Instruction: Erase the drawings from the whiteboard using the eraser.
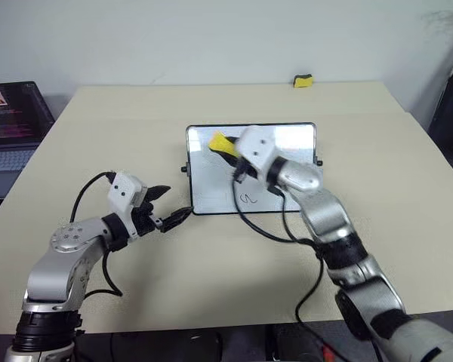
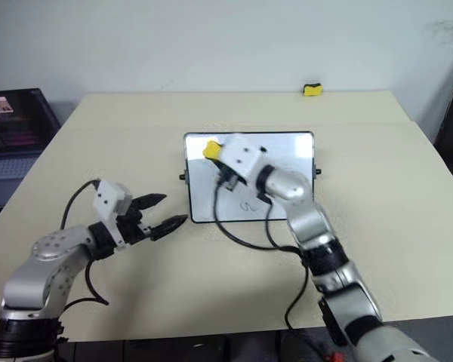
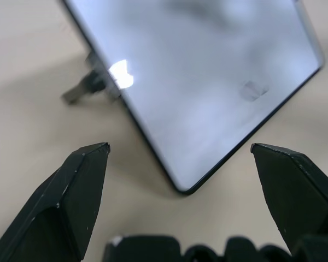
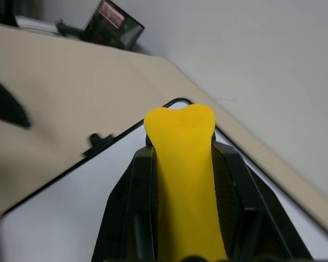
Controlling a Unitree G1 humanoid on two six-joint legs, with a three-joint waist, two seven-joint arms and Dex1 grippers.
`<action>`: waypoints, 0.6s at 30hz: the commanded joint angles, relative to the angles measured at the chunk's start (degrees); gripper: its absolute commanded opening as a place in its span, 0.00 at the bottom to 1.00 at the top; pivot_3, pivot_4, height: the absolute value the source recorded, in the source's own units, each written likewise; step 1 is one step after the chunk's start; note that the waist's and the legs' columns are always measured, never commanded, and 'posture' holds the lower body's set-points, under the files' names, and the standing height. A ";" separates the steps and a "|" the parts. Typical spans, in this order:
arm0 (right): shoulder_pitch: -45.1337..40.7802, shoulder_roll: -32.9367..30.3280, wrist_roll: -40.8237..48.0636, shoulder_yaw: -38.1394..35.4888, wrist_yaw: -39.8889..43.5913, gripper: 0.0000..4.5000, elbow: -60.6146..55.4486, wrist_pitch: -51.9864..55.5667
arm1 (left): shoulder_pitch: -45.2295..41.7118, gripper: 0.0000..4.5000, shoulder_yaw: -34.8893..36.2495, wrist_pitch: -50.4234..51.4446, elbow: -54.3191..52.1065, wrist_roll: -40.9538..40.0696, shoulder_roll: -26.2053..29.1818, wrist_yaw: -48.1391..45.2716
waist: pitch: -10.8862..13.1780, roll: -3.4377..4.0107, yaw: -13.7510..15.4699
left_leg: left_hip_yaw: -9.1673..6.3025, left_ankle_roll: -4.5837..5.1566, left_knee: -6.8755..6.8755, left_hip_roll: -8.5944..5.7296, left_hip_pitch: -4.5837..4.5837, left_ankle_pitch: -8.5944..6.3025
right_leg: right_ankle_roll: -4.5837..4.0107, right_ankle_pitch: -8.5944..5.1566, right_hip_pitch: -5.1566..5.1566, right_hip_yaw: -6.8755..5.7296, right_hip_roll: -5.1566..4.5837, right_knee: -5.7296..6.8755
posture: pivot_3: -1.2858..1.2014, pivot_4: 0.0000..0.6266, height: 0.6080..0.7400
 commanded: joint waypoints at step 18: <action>23.71 -19.37 -7.14 2.40 -3.85 0.22 -18.54 -7.09 | -6.44 1.00 -9.05 -8.33 4.79 5.43 4.74 -12.15 | 0.02 0.01 0.04 | 0.50 0.13 0.07 0.05 0.19 -0.05 | 0.02 -0.01 0.11 -0.06 0.13 0.09 | 0.52 0.24 1.00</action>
